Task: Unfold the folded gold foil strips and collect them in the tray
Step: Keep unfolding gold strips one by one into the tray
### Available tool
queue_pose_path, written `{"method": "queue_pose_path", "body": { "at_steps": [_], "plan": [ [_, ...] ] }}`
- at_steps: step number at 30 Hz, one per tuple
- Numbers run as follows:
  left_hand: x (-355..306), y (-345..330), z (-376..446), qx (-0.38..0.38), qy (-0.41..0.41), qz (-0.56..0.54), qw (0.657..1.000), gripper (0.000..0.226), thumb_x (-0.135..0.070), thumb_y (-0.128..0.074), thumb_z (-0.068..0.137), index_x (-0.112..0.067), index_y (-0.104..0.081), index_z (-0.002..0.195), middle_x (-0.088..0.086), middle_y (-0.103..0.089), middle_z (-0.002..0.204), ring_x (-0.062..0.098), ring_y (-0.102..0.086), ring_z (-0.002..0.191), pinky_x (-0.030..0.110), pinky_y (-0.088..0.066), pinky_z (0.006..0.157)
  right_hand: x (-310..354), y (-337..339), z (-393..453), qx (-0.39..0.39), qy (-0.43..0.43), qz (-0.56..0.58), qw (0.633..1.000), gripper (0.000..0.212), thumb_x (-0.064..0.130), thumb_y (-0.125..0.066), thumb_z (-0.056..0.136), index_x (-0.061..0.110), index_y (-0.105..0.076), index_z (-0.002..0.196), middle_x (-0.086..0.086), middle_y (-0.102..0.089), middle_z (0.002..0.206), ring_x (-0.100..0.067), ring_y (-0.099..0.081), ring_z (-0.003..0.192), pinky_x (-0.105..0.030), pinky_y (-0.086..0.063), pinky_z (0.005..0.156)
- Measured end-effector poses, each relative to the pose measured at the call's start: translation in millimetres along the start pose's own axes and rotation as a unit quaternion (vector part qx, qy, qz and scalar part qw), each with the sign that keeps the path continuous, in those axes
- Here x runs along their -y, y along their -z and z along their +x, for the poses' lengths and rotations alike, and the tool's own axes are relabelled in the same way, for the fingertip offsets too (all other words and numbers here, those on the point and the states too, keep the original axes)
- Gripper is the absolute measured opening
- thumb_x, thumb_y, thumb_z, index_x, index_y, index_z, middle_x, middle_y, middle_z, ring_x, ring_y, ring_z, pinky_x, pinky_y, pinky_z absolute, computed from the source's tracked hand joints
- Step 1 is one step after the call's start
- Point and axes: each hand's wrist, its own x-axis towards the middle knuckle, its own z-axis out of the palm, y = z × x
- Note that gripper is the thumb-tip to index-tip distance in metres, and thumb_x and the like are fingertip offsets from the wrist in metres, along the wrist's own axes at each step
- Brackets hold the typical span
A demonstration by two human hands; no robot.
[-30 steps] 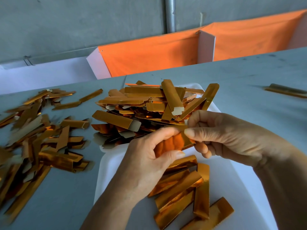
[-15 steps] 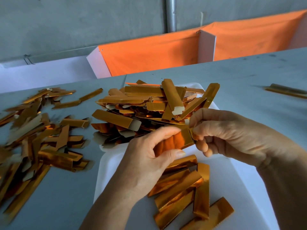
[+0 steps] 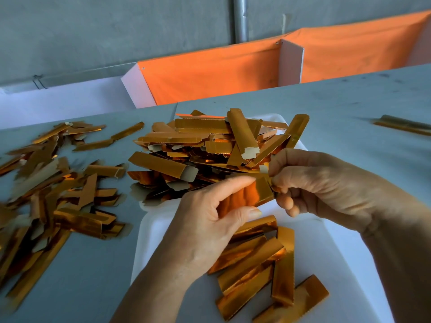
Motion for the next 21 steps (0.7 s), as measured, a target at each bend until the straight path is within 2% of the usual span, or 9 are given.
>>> {"method": "queue_pose_path", "body": {
  "at_steps": [8,11,17,21],
  "plan": [
    [-2.5,-1.1,-0.4,-0.005,-0.033,0.043,0.998,0.05,-0.045,-0.06,0.077,-0.035,-0.057,0.126,-0.021,-0.063,0.112,-0.007,-0.055,0.107,0.008,-0.048,0.082,-2.6,-3.9,1.4,-0.01,0.031,-0.041,0.999,0.01,-0.001,-0.055,0.089,0.007,-0.057,0.083,-0.004,-0.058,0.054,-0.012,-0.055,0.047,-0.018,-0.046,0.046],
    [-2.1,-1.5,-0.5,-0.01,-0.044,0.059,0.997,0.047,-0.034,-0.065,0.081,-0.032,-0.056,0.128,-0.022,-0.061,0.117,-0.009,-0.052,0.111,0.005,-0.044,0.084,-3.5,-1.6,1.1,0.017,0.027,-0.014,0.999,0.007,0.001,-0.057,0.088,0.007,-0.058,0.086,-0.005,-0.059,0.056,-0.013,-0.056,0.049,-0.019,-0.048,0.047],
    [-2.4,0.1,-1.1,-0.007,-0.055,0.013,0.998,0.048,-0.039,-0.062,0.079,-0.031,-0.057,0.126,-0.023,-0.062,0.116,-0.008,-0.055,0.11,0.003,-0.043,0.083,-6.8,5.6,0.9,0.074,0.036,0.063,0.995,0.007,0.01,-0.07,0.077,0.016,-0.068,0.074,-0.007,-0.055,0.061,-0.013,-0.053,0.047,-0.019,-0.045,0.044],
    [-1.9,0.0,0.0,0.001,-0.06,-0.01,0.998,0.046,-0.04,-0.063,0.079,-0.034,-0.057,0.124,-0.024,-0.062,0.116,-0.009,-0.055,0.11,0.004,-0.043,0.083,-9.8,6.8,3.2,0.087,0.036,0.084,0.992,0.006,0.016,-0.073,0.072,0.018,-0.069,0.076,-0.002,-0.052,0.061,-0.01,-0.049,0.045,-0.018,-0.042,0.042]
  ]
}}
